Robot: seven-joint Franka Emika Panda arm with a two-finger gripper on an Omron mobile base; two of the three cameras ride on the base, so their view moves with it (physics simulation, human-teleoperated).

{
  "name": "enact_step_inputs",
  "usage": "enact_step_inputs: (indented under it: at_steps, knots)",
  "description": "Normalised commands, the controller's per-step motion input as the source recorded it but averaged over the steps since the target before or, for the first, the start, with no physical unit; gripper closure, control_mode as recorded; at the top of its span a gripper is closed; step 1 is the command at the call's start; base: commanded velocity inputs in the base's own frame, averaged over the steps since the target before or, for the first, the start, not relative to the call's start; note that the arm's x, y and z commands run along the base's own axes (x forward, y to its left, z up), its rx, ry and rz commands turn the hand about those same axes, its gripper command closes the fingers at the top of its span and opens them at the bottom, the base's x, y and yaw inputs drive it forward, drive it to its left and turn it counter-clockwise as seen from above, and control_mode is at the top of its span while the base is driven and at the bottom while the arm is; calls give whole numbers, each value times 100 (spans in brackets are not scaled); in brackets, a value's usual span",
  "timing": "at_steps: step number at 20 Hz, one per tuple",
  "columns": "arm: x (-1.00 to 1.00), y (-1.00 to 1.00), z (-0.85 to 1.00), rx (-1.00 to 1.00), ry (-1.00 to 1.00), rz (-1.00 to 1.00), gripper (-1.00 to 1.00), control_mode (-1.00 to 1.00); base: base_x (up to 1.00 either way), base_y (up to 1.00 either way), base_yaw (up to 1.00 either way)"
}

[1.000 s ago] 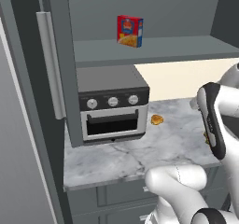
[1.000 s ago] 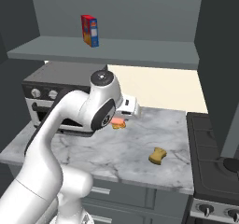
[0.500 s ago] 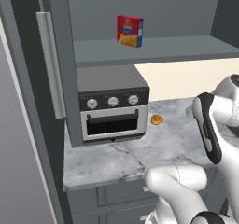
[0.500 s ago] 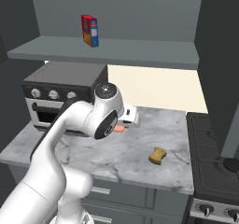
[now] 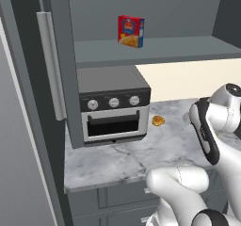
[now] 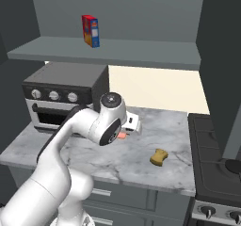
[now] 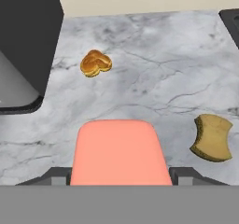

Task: Pick the sponge and bar soap from the cabinet and place them on the counter.

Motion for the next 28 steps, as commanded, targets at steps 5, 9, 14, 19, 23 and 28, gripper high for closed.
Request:
enact_step_inputs:
  at_steps: [5, 9, 14, 19, 23, 28]
  knots:
    - [18, 0, -33, 3, 2, 0, 100, -100, 0, 0, 0]
    - [18, 0, -31, 3, 2, 0, 100, -100, 0, 0, 0]
    - [18, 0, -31, 3, 3, 0, 100, -100, 0, 0, 0]
    - [19, 0, -30, 3, 3, 0, 100, -100, 0, 0, 0]
    - [19, 0, -28, 2, 3, 0, 100, -100, 0, 0, 0]
    - [17, 0, -26, 2, 2, 0, 100, -100, 0, 0, 0]
